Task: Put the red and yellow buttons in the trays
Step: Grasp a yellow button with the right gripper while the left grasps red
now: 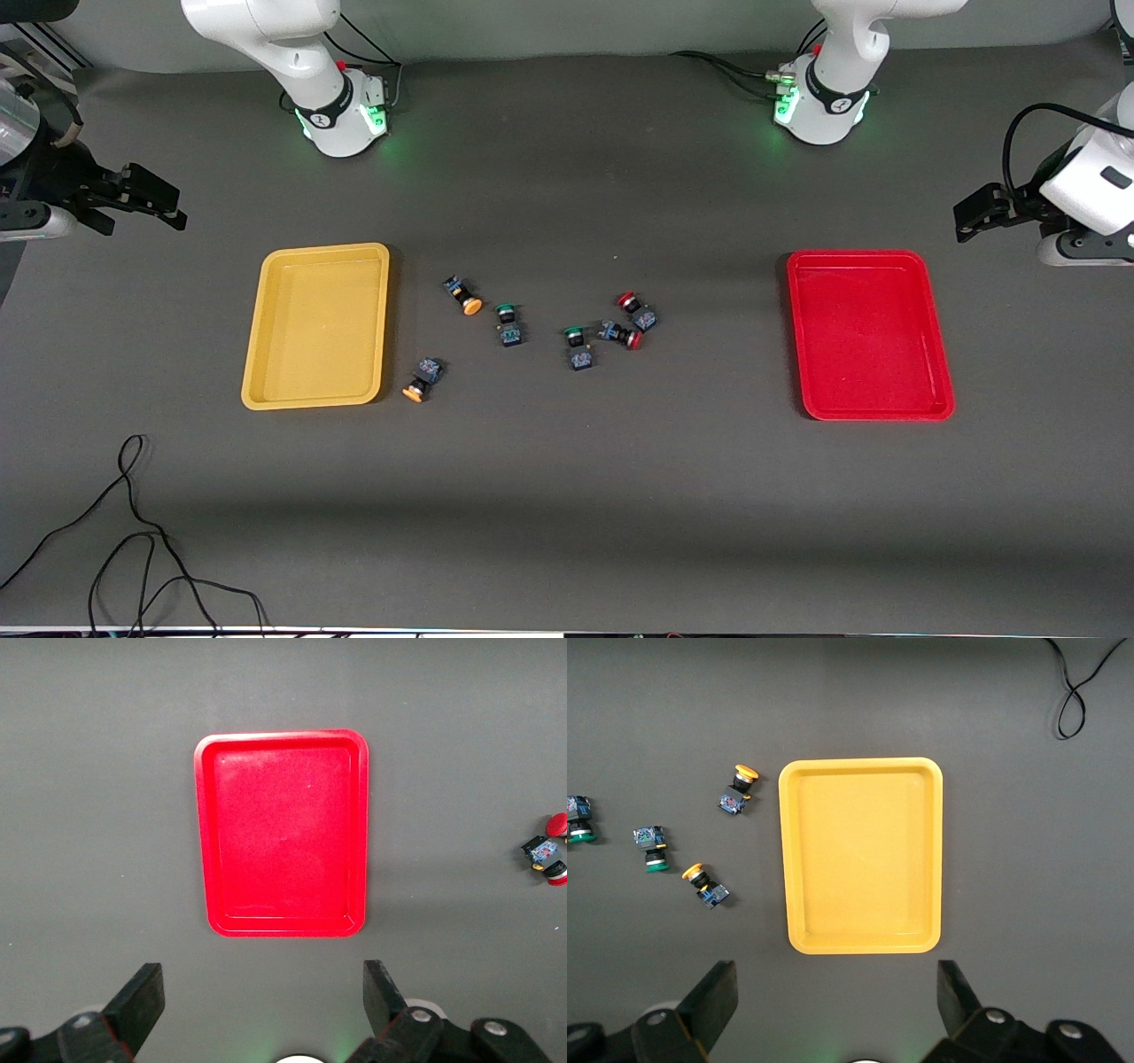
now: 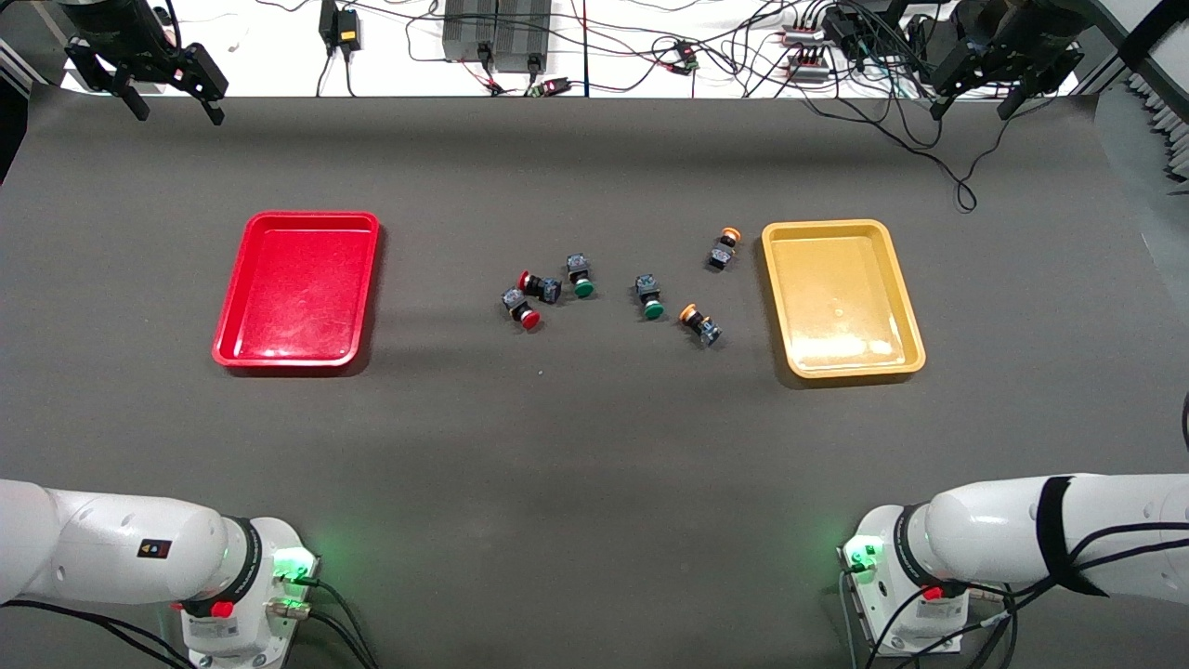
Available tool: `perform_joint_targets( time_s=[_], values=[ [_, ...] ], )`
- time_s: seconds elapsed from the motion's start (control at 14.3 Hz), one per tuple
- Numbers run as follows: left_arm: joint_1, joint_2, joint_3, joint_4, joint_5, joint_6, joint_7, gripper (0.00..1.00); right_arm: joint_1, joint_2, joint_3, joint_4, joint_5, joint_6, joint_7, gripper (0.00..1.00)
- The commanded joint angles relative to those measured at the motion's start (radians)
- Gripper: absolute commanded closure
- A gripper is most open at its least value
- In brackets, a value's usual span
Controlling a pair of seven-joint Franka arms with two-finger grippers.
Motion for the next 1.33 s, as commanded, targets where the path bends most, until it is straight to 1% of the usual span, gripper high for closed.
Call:
perform_joint_targets(
  time_s=[0.0,0.28,0.42,0.49,0.56,0.7,0.77,0.84,0.98,1.12,1.19,1.26],
  values=[
    [-0.027,-0.011,0.017,0.012,0.000,-0.025,0.014,0.00,-0.006,0.008,0.001,0.031,0.000,-0.025,-0.015,0.00],
    [-0.042,-0.004,0.017,0.012,0.000,-0.025,0.003,0.00,0.000,0.010,0.006,0.026,0.002,-0.025,-0.009,0.00],
    [-0.048,0.000,0.014,0.010,0.000,-0.026,0.015,0.00,0.002,0.028,0.039,0.028,0.003,-0.010,-0.006,0.00],
    [-0.050,0.008,0.012,0.009,-0.006,-0.031,0.014,0.00,0.000,0.047,0.068,0.031,0.006,-0.002,0.003,0.00],
    [-0.062,0.011,0.011,0.007,-0.009,-0.034,0.012,0.00,0.000,0.068,0.101,0.031,0.015,0.026,0.059,0.00],
    [-0.099,0.017,0.006,0.008,-0.011,-0.042,-0.008,0.00,0.000,0.129,0.168,0.032,0.017,0.098,0.169,0.00],
    [-0.113,0.022,-0.003,0.007,-0.011,-0.042,-0.026,0.00,0.000,0.157,0.188,0.032,0.017,0.137,0.196,0.00],
    [-0.126,0.035,-0.020,0.007,-0.012,-0.039,-0.066,0.00,0.003,0.178,0.202,0.032,0.017,0.168,0.253,0.00],
    [-0.162,0.075,-0.060,0.002,-0.015,-0.014,-0.191,0.00,0.003,0.238,0.251,0.032,0.009,0.233,0.340,0.00],
    [-0.195,0.141,-0.107,-0.010,-0.037,0.059,-0.380,0.00,0.011,0.321,0.265,0.032,0.006,0.292,0.420,0.00],
    [-0.206,0.184,-0.142,-0.011,-0.038,0.110,-0.470,0.00,0.032,0.374,0.265,0.028,0.002,0.346,0.428,0.00],
    [-0.209,0.231,-0.173,-0.011,-0.038,0.162,-0.544,0.00,0.049,0.408,0.265,0.019,0.002,0.386,0.478,0.00]
  ],
)
